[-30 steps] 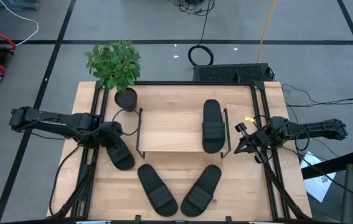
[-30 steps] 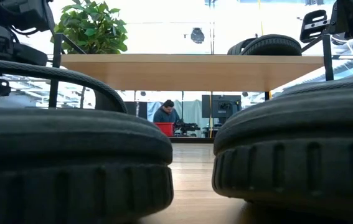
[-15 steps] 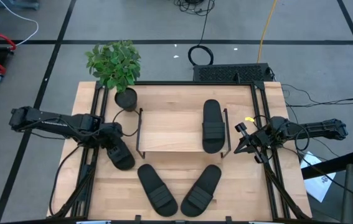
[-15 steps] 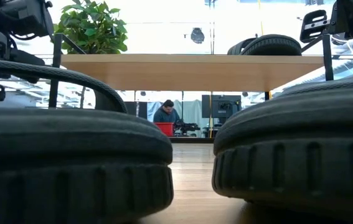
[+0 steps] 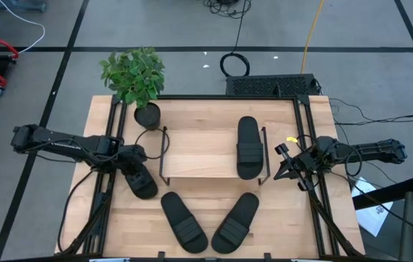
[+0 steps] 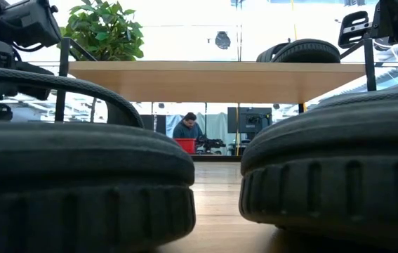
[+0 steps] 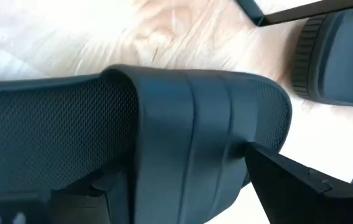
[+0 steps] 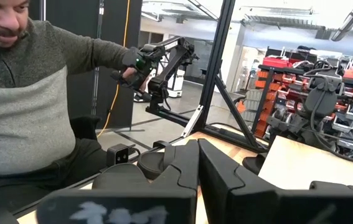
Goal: Pick and place slides into the shelf
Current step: Put the top left black slide on the shelf
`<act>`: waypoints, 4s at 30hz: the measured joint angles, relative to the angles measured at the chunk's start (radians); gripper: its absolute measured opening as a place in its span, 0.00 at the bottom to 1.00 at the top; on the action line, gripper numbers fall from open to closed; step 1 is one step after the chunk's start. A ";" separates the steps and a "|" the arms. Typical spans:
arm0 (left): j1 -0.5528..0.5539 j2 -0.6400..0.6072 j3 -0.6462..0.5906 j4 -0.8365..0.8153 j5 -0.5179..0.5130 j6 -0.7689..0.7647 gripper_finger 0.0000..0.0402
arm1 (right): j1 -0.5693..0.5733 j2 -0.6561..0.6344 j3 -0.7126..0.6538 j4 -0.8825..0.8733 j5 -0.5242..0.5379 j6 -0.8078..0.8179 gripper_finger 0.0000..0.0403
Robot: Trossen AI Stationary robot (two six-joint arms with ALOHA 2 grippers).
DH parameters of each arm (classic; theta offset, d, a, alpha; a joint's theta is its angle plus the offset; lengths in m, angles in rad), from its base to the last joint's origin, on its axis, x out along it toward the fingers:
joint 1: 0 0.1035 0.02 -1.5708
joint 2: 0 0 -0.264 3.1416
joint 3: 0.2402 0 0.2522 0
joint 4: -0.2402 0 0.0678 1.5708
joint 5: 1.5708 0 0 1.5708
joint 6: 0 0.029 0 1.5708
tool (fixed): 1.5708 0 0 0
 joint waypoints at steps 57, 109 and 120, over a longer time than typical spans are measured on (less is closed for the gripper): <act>-0.209 0.384 1.026 -0.012 -0.230 0.909 0.01 | 0.000 0.000 0.000 0.029 0.000 0.017 0.00; 0.251 1.249 1.707 -0.662 0.267 1.216 0.01 | 0.000 0.007 0.000 0.051 -0.005 0.051 0.00; 0.238 1.250 1.706 -0.576 0.091 1.184 0.16 | 0.000 0.007 0.000 0.051 -0.005 0.051 0.00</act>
